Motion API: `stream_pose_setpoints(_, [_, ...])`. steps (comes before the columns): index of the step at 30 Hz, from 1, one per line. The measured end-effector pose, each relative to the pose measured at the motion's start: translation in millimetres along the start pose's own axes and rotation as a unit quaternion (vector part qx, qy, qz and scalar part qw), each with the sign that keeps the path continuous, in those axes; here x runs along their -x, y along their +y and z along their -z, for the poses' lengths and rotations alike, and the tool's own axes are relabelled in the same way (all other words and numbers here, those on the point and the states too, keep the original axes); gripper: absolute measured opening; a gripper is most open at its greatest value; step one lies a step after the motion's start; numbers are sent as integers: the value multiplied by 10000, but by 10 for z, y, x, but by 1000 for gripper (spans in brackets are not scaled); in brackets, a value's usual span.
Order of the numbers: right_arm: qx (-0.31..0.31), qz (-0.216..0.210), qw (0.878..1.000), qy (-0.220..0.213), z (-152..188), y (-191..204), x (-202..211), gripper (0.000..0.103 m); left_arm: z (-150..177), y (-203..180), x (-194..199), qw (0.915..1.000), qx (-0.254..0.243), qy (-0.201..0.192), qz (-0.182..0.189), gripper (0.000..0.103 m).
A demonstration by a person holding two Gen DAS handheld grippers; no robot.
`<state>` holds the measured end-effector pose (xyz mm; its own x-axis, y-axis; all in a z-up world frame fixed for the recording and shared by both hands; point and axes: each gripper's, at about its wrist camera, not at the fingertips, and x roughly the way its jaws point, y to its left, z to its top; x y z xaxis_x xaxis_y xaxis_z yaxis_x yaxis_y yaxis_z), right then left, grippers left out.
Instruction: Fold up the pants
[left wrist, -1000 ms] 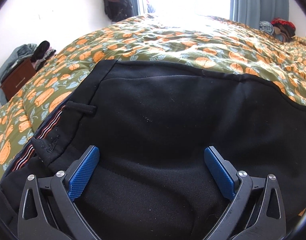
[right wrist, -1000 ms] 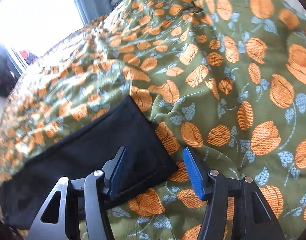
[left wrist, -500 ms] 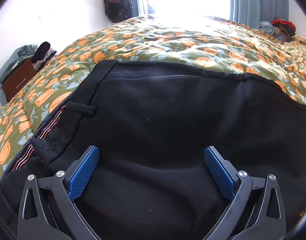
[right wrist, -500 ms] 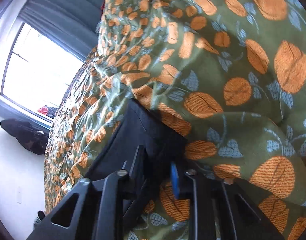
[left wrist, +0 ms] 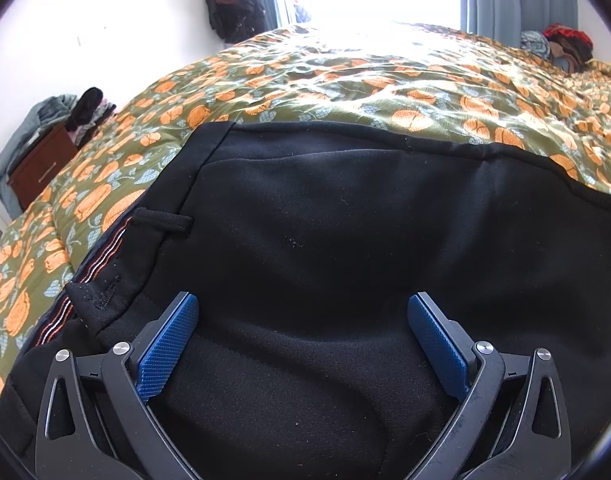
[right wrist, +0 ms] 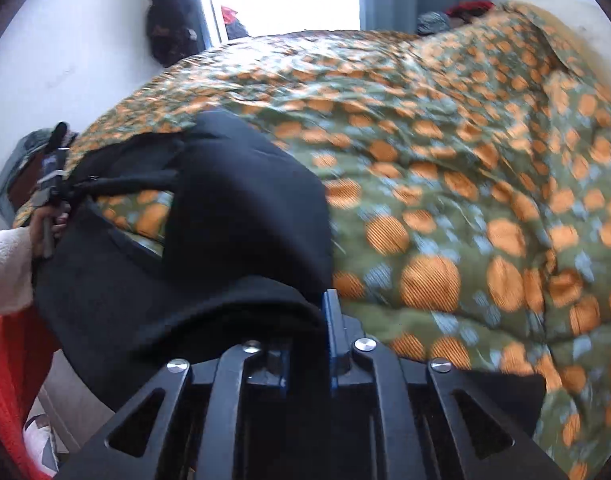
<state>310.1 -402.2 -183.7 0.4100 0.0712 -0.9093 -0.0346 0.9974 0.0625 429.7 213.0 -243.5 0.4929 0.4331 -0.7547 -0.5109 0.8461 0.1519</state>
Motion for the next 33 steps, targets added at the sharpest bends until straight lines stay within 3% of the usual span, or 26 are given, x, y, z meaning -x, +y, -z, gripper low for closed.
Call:
stream_pose_setpoints(1, [-339,543,9977,240,97,-208,-65,46,-6,-14,9,10000,-34,-1,-47,102])
stream_pose_setpoints(2, [-712,698,9948,215,185,-367,-37,52,-9,-27,20,9999,-69,-13,-100,103])
stream_pose_setpoints(4, [-1289,979,9868,-88,245,-500,143,57,-12,-39,37,9998,-108,-13,-148,103])
stream_pose_setpoints(6, [-1415,1221,9814,-446,256,-372,342,64,-19,1,29,10000,-36,48,-35,103])
stream_pose_setpoints(9, [-1245,672,9834,-1138,270,211,629,70,-21,14,26,10000,-5,67,14,103])
stream_pose_setpoints(12, [-470,-59,9870,-1534,291,1069,668,79,-24,14,27,10000,-5,85,17,103])
stream_pose_setpoints(14, [152,-503,9900,-1311,250,1639,455,80,-25,15,29,10000,-9,86,13,103])
stream_pose_setpoints(17, [759,-846,9924,-471,275,2174,-21,80,-26,16,28,10000,-3,91,16,103])
stream_pose_setpoints(18, [780,-776,9937,-211,314,2233,-189,84,-28,18,27,9999,0,103,16,103])
stream_pose_setpoints(21, [790,-845,9926,-379,440,2232,-324,96,-29,17,26,9999,0,111,15,103])
stream_pose_setpoints(33, [774,-652,9937,-481,470,2291,-329,98,-30,17,26,9999,0,111,15,103])
